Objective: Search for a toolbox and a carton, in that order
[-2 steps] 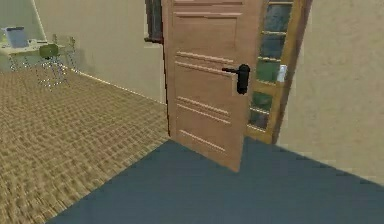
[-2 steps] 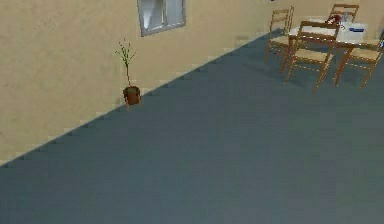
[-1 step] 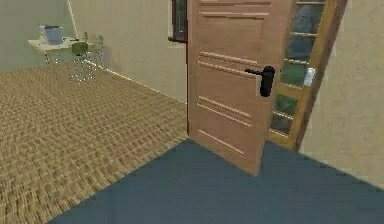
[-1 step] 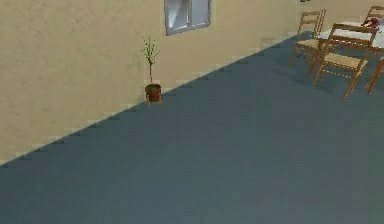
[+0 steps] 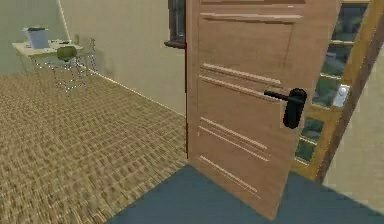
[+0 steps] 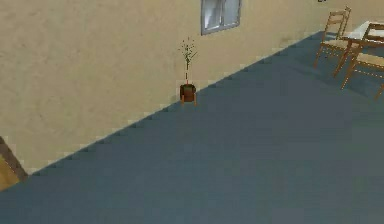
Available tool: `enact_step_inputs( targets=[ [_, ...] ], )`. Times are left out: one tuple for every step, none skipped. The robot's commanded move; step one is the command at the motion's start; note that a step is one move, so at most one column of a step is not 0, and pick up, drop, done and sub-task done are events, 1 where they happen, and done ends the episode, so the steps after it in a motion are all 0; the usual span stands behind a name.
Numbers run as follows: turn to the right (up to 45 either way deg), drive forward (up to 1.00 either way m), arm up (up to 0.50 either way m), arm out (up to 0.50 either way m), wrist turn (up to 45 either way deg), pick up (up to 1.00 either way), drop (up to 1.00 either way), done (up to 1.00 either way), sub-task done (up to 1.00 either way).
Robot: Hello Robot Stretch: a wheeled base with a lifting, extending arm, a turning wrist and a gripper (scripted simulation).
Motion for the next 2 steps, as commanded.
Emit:
enact_step_inputs(
  targets=[
    [-45.0,0.00,0.00,0.00,0.0,0.00,0.00,0.00,0.00],
    [0.0,1.00,0.00,0.00,0.0,0.00,0.00,0.00,0.00]
  ],
)
